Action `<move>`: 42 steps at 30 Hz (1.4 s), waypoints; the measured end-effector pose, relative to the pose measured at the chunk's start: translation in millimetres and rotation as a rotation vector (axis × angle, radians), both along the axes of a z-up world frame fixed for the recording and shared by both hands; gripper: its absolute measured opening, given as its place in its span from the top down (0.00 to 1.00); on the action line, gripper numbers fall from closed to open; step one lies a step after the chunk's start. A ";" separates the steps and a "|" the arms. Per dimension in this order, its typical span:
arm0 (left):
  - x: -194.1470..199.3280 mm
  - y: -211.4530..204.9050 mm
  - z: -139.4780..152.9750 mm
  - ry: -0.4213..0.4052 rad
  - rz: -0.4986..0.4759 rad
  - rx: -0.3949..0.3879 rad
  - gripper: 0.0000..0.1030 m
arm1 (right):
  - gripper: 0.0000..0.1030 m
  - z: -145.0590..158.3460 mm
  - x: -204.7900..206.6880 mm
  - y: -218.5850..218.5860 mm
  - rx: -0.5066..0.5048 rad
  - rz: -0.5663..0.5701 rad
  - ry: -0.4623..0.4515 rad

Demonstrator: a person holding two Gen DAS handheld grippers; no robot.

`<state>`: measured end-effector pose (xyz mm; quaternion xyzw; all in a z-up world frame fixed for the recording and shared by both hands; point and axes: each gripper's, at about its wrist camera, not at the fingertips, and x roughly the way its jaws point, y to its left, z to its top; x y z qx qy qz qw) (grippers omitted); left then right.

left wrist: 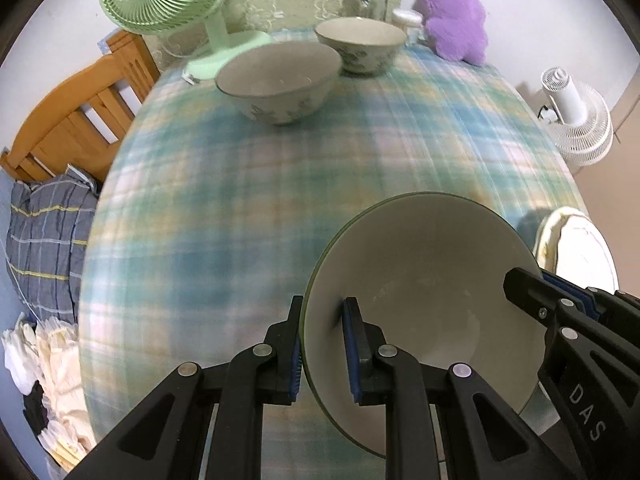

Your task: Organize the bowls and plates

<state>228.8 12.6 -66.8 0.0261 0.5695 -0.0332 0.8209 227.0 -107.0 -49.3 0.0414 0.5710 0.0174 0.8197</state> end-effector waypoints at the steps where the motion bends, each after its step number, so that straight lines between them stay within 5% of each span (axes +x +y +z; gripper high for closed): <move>1: -2.2 -2.5 -1.4 0.005 0.000 0.001 0.85 | 0.88 -2.0 -2.9 -4.4 0.000 -0.001 0.006; 17: -17.0 -30.6 -16.3 0.034 -0.027 0.034 0.85 | 0.87 -20.7 -19.9 -32.6 -0.001 -0.005 0.050; 26: -15.6 -35.9 -15.7 0.036 -0.054 0.011 0.60 | 0.80 -25.5 -16.5 -27.8 -0.022 0.003 0.061; 28: -13.5 -33.2 -15.2 0.045 -0.050 0.000 0.49 | 0.70 -25.0 -14.9 -26.4 -0.028 0.010 0.061; 31: -11.0 -29.6 -10.7 0.036 -0.039 -0.013 0.38 | 0.39 -19.4 -13.4 -24.0 -0.025 0.008 0.035; 34: -7.7 -24.8 -3.4 0.024 -0.033 -0.029 0.29 | 0.34 -12.5 -10.8 -20.2 -0.023 0.013 0.013; 42: 7.2 -3.6 19.1 -0.029 -0.006 -0.054 0.24 | 0.28 9.6 6.6 -0.9 -0.022 0.030 -0.035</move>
